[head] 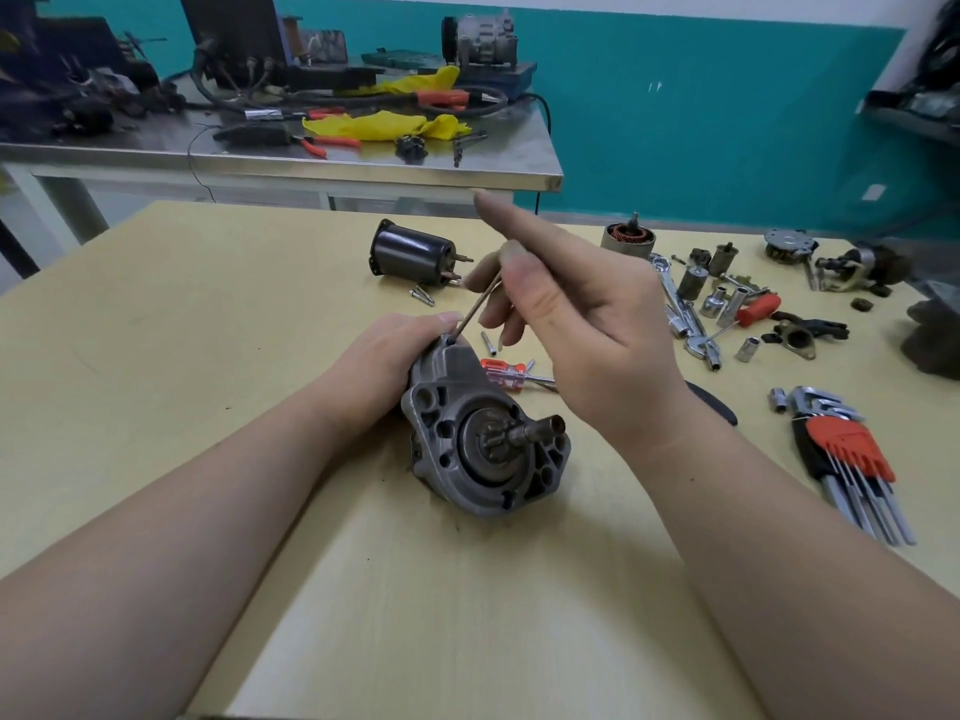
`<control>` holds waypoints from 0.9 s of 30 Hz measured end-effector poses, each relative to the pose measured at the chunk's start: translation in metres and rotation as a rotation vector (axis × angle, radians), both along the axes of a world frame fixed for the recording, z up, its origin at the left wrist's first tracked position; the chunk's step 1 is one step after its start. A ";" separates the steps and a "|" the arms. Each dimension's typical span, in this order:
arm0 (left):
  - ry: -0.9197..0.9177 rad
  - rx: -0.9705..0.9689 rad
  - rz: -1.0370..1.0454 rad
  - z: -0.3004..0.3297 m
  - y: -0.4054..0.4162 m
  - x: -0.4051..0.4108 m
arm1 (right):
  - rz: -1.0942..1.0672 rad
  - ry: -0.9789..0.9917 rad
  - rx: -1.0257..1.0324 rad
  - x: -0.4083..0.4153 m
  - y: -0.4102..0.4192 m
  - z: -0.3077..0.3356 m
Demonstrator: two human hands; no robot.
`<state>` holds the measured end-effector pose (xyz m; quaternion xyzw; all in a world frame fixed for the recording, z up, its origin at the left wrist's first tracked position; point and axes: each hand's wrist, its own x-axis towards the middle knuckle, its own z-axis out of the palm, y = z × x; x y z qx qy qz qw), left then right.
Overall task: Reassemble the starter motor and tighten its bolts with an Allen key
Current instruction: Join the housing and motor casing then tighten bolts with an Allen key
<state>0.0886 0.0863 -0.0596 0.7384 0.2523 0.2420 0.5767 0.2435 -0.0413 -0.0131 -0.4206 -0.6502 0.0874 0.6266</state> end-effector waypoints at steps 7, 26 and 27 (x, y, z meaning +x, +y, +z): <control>0.006 0.029 -0.004 -0.005 0.006 0.000 | -0.098 0.139 -0.021 -0.012 0.004 0.003; -0.003 0.124 0.045 -0.007 0.007 -0.001 | 0.003 0.359 -0.135 -0.012 0.010 -0.011; 0.001 0.118 0.044 -0.007 0.007 -0.001 | 0.016 0.354 -0.139 -0.012 0.008 -0.010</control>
